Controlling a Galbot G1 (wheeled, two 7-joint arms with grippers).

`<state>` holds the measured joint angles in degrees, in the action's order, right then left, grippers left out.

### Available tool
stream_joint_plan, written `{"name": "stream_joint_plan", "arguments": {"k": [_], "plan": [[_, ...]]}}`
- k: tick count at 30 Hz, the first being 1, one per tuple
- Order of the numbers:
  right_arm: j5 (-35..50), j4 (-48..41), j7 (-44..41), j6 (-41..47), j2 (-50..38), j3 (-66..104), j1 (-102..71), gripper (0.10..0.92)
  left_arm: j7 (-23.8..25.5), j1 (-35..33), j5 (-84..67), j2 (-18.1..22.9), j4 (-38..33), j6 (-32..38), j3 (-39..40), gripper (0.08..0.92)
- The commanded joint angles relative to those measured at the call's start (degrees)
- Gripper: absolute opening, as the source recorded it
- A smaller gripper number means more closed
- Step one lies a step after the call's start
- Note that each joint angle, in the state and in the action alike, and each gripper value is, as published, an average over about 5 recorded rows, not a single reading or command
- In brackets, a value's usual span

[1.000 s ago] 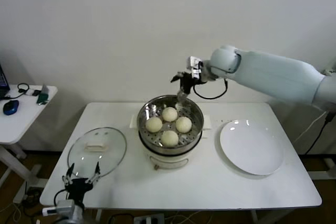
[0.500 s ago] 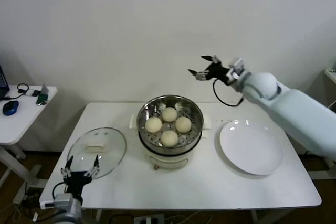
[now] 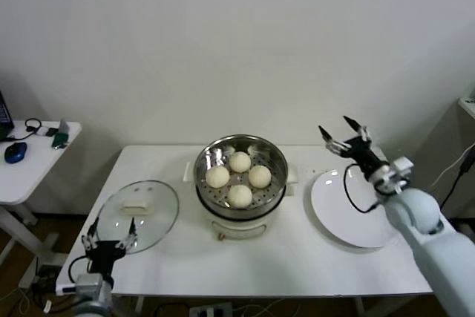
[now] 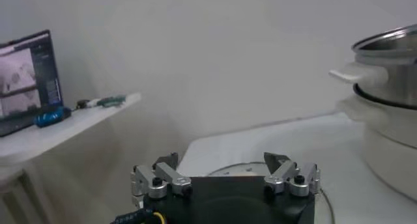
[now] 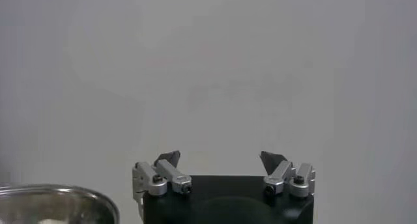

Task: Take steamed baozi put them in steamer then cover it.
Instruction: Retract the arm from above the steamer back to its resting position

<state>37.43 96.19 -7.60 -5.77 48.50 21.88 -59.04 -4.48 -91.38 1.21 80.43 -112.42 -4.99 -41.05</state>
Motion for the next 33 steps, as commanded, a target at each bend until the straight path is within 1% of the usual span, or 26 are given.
{"name": "stream_joint_plan", "arguments": {"k": [1, 3, 6, 8, 11, 15, 22, 28, 33], "plan": [[-7.2, 6.4, -0.2, -12.4, 15.7, 18.2, -31.6, 0.823, -3.0, -0.8, 14.3, -2.5, 0.4, 6.5, 0.3, 0.823], [-8.2, 6.6, -0.1, -14.1, 18.1, 17.2, -33.6, 0.823, -5.7, -1.6, 21.6, -4.7, 0.6, 8.2, 0.4, 0.823], [-9.1, 6.5, 0.9, -15.6, 21.1, 15.7, -36.2, 0.823, -12.3, -2.3, 36.5, -8.5, 1.9, 10.8, 0.4, 0.823], [-9.2, 5.9, 2.1, -16.1, 22.7, 14.6, -37.2, 0.823, -15.7, -2.0, 46.1, -10.3, 4.0, 11.5, 0.5, 0.823], [-9.0, 4.5, 3.5, -16.7, 24.4, 13.2, -37.9, 0.823, -18.0, -0.4, 55.9, -11.7, 8.2, 10.9, 1.1, 0.823], [-8.8, 3.7, 3.9, -17.2, 25.1, 11.8, -38.2, 0.823, -18.7, 3.1, 65.9, -12.0, 14.2, 10.6, 1.9, 0.823], [-9.2, 4.6, 4.0, -17.4, 26.1, 10.7, -38.4, 0.823, -19.0, 10.0, 75.2, -10.8, 24.7, 10.2, 3.2, 0.823], [-9.2, 5.4, 3.9, -17.3, 26.4, 10.6, -38.6, 0.823, -18.7, 14.6, 77.1, -10.2, 31.7, 9.5, 3.7, 0.823], [-9.0, 5.6, 3.8, -17.1, 26.4, 10.6, -38.7, 0.823, -18.5, 17.9, 77.1, -10.0, 36.0, 10.2, 3.9, 0.823]]}}
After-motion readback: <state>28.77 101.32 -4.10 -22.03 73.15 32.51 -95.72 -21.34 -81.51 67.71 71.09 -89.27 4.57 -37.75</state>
